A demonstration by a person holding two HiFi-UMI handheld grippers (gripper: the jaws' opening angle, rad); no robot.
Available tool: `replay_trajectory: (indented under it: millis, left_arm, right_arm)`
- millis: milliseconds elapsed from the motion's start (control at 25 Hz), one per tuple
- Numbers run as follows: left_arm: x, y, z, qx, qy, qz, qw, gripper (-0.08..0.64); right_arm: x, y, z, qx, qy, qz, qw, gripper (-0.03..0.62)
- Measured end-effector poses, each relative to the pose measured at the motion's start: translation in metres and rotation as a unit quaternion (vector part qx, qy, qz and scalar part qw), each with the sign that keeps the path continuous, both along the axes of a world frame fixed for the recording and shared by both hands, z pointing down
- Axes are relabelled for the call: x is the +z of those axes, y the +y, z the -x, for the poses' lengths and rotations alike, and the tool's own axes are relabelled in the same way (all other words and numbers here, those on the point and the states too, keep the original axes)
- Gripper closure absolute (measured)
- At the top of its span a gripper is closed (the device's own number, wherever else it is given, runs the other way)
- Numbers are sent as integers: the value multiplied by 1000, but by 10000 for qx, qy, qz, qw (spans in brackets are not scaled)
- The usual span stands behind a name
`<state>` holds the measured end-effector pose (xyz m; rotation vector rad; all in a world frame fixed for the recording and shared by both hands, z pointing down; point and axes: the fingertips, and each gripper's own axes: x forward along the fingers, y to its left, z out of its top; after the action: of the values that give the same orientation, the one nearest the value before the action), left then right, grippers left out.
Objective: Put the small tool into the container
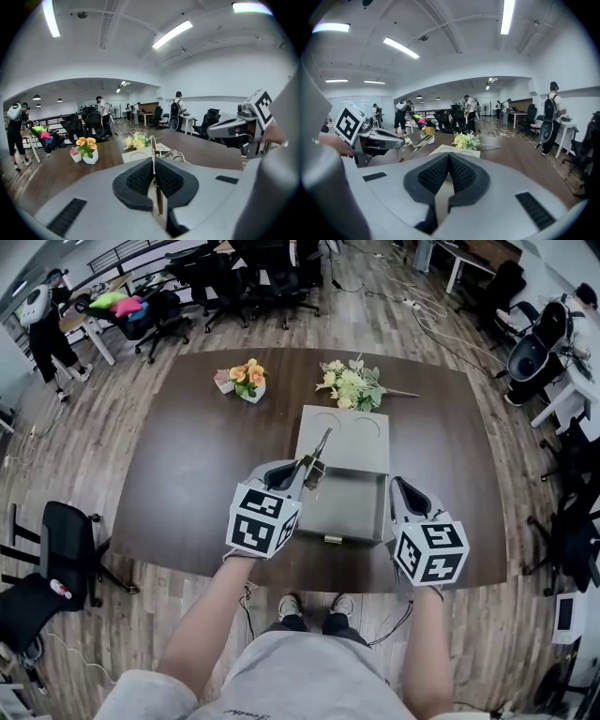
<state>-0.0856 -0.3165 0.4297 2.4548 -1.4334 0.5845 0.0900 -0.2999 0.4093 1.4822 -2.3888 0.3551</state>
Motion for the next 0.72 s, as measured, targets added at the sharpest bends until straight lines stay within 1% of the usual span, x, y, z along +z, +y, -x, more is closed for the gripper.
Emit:
replay_trajectory:
  millis: [240,440,560,720]
  left_arm:
    - [16,1,-19,615,-184,127,9979,557]
    - [29,3,-35,1152,-473,236,9919,557]
    - [39,3,-44,1419,-688,303,9870,558]
    - [51,7,-55,1817,-1102,402,9763,557]
  right_arm:
    - [9,2,-1,-20,-29,79,10000,588]
    - [16,5,-2,17,-78,160,9998,588]
    - [17,7,-5,84,-115,179,9997,588]
    - [19,10,-11,152,-104,207,9996,588]
